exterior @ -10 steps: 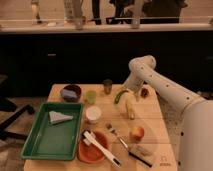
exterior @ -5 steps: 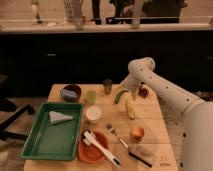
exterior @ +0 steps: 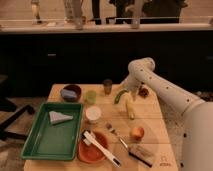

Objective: Place pepper in tray

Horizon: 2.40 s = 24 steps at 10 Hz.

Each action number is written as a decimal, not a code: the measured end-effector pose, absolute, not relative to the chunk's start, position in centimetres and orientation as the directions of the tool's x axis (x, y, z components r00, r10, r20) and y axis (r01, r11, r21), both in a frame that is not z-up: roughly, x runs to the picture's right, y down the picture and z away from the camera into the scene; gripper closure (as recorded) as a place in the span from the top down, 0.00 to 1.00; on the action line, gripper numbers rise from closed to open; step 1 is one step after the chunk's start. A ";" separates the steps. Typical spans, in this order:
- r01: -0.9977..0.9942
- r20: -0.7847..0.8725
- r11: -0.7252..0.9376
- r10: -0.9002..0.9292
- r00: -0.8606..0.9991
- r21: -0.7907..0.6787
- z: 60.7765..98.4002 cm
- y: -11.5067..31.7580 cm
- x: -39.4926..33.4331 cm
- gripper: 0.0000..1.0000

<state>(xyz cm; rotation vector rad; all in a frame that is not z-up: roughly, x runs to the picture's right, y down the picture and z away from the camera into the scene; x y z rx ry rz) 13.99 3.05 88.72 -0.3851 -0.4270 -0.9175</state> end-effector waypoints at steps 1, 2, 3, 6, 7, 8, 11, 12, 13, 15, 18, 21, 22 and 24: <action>0.819 0.506 0.558 -0.672 0.542 -0.136 89.1 3.1 14.2 0.80; 0.821 0.505 0.556 -0.676 0.536 -0.128 90.3 2.5 14.3 0.80; 0.825 0.510 0.552 -0.679 0.528 -0.119 91.5 1.9 14.0 0.80; 0.828 0.532 0.551 -0.673 0.514 -0.104 94.5 1.1 14.1 0.80; 0.828 0.537 0.552 -0.669 0.514 -0.104 94.8 1.2 14.1 0.80; 0.826 0.547 0.553 -0.661 0.514 -0.108 95.4 1.5 14.3 0.80; 0.830 0.579 0.547 -0.644 0.500 -0.108 96.8 2.5 13.6 0.80; 0.831 0.587 0.546 -0.641 0.495 -0.104 97.2 2.7 13.5 0.80; 0.833 0.588 0.544 -0.644 0.490 -0.098 97.3 2.5 13.6 0.80; 0.841 0.594 0.536 -0.651 0.473 -0.082 97.7 2.2 12.9 0.80; 0.847 0.616 0.526 -0.643 0.455 -0.077 98.8 2.7 12.4 0.80; 0.844 0.644 0.530 -0.619 0.450 -0.081 99.6 3.5 12.5 0.80; 0.844 0.651 0.530 -0.613 0.447 -0.080 99.8 3.7 12.4 0.79; 0.841 0.663 0.536 -0.601 0.446 -0.080 99.9 4.1 12.5 0.63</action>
